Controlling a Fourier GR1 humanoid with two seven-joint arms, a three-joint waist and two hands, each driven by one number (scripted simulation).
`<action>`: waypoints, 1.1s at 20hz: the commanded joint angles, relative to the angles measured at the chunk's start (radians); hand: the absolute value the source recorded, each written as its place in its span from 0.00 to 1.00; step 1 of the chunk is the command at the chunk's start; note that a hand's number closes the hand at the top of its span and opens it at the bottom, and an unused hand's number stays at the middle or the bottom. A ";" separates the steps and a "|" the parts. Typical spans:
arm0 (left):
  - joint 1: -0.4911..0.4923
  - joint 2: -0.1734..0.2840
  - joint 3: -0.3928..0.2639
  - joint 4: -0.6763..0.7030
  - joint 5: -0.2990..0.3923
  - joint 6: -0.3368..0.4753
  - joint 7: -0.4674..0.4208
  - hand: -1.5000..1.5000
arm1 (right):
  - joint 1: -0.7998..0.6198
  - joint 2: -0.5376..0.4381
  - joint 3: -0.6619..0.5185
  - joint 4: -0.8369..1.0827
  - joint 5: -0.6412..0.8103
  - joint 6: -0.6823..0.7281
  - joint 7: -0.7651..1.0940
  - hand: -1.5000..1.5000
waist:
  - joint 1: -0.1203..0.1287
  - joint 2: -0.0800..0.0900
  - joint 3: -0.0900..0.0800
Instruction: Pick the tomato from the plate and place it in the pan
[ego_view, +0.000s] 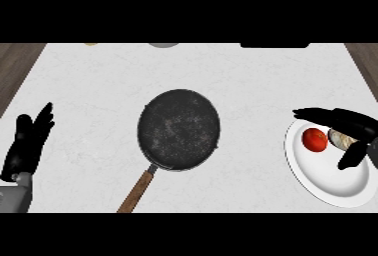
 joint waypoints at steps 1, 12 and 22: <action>-0.011 -0.001 0.015 -0.018 0.021 -0.035 0.020 0.50 | -0.044 0.065 -0.001 0.137 0.048 -0.034 -0.101 0.00 | 0.013 0.005 0.001; 0.015 -0.035 0.019 -0.003 -0.030 -0.022 -0.034 0.50 | -0.038 0.068 -0.081 0.121 0.047 -0.183 -0.173 1.00 | 0.002 0.002 0.000; 0.038 -0.015 0.068 -0.011 -0.023 -0.009 0.023 0.50 | 0.111 0.105 -0.125 0.133 0.054 -0.261 0.407 1.00 | -0.078 -0.037 -0.010</action>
